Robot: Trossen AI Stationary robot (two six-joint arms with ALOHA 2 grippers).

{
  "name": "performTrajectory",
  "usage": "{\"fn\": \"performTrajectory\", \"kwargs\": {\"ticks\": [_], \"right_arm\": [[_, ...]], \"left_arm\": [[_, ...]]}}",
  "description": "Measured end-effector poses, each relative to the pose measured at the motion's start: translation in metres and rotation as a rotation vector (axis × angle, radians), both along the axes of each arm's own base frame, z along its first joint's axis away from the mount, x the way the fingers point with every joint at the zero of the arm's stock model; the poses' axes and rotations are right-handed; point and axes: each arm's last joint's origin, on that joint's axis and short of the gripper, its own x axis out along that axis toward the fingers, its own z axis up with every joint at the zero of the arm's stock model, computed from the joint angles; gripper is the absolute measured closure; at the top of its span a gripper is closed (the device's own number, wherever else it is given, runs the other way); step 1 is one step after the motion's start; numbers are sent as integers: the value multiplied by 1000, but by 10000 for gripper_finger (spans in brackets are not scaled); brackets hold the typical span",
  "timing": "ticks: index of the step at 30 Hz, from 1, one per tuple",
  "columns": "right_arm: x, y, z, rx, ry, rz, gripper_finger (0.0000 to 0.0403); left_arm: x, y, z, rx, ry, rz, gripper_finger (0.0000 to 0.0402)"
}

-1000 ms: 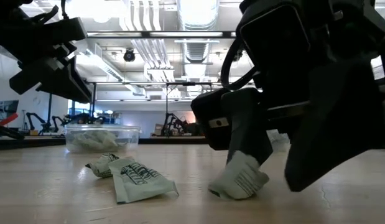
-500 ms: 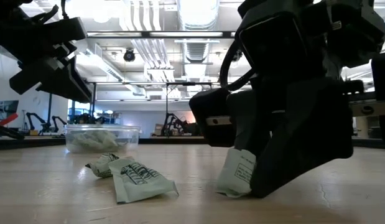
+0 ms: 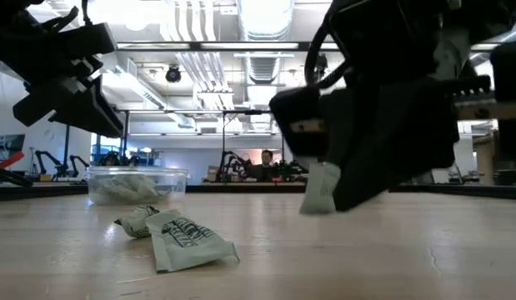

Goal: Pick and place Stevia / Truvia into bins
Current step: Put the bottom left light green stevia packet into the right transparent container

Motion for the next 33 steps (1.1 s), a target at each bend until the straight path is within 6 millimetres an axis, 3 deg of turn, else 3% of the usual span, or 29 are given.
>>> {"fn": "performTrajectory", "kwargs": {"ticks": [7, 19, 33], "right_arm": [[-15, -12, 29, -178, 13, -132, 393], [-47, -56, 64, -464, 1, -491, 394], [-100, -130, 88, -347, -29, -838, 394]], "left_arm": [[0, 0, -1, 1, 2, 0, 283], [0, 0, -1, 3, 4, -1, 283], [0, 1, -1, 10, 2, 0, 283]]}}
